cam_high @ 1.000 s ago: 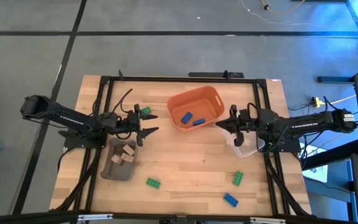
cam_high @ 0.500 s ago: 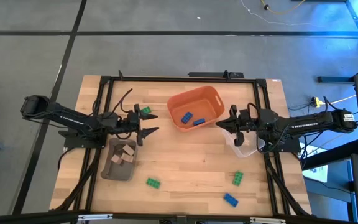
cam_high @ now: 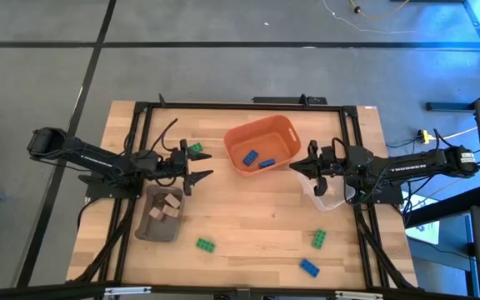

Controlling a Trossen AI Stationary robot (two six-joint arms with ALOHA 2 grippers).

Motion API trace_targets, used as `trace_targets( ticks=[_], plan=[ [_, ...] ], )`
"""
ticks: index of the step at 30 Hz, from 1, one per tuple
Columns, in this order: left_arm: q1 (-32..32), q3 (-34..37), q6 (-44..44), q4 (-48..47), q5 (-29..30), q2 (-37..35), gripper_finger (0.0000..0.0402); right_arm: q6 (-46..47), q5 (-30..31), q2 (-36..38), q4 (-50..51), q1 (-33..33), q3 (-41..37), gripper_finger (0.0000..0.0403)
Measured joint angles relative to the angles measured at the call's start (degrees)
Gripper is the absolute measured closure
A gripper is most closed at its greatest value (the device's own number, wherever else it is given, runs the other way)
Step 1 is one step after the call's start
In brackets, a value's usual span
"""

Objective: Sort & place blocks by color
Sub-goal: Put the top green game piece into the transparent bin

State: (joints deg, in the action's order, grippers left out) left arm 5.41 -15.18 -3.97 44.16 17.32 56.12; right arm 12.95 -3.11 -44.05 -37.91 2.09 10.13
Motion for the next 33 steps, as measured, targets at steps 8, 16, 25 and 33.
trace_targets(
  ticks=[8, 16, 25, 33],
  plan=[
    [0.0, 0.0, -0.2, 0.0, 0.0, 0.0, 0.0154, -0.3, 0.0, 0.0, 0.0, 0.0, 0.0, 0.0386],
    [0.0, 0.0, -0.9, 0.0, -1.8, 0.0, 0.0154, -2.0, 0.0, 0.0, 0.0, 0.0, 0.0, 0.0386],
    [0.0, 0.0, -1.5, 0.0, -1.8, 0.0, 0.0154, -4.4, 0.0, 0.0, 0.0, 0.0, 0.0, 0.0386],
    [0.0, 0.0, -1.6, 0.0, -1.8, 0.0, 0.0154, -4.8, 0.0, 0.0, 0.0, 0.0, 0.0, 0.0381]
  ],
)
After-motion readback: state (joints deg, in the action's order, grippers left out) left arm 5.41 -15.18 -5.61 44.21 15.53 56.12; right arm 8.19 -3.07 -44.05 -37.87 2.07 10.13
